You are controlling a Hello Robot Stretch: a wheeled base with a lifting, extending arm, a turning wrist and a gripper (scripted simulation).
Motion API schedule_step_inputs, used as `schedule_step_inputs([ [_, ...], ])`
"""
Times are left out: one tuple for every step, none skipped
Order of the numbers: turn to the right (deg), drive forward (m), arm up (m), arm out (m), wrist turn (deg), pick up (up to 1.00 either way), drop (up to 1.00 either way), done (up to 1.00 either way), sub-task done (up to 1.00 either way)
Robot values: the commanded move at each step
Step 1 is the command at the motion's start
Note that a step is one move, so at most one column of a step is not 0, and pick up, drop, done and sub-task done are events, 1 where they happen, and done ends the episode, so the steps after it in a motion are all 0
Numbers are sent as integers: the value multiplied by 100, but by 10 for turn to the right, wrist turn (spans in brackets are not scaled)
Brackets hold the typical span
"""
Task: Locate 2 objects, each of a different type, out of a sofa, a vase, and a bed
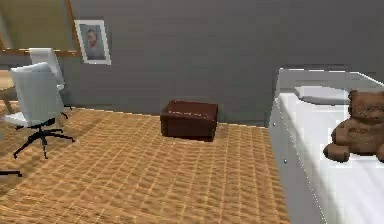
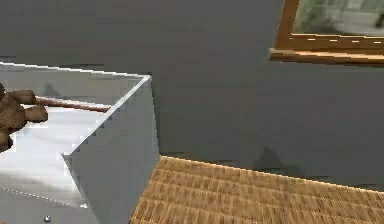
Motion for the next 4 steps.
schedule_step_inputs([
  [-450, 0, 0, 0, 0, 0, 0, 0, 0],
  [-420, 0, 0, 0, 0, 0, 0, 0, 0],
  [0, 100, 0, 0, 0, 0, 0, 0, 0],
  [0, 100, 0, 0, 0, 0, 0, 0, 0],
])
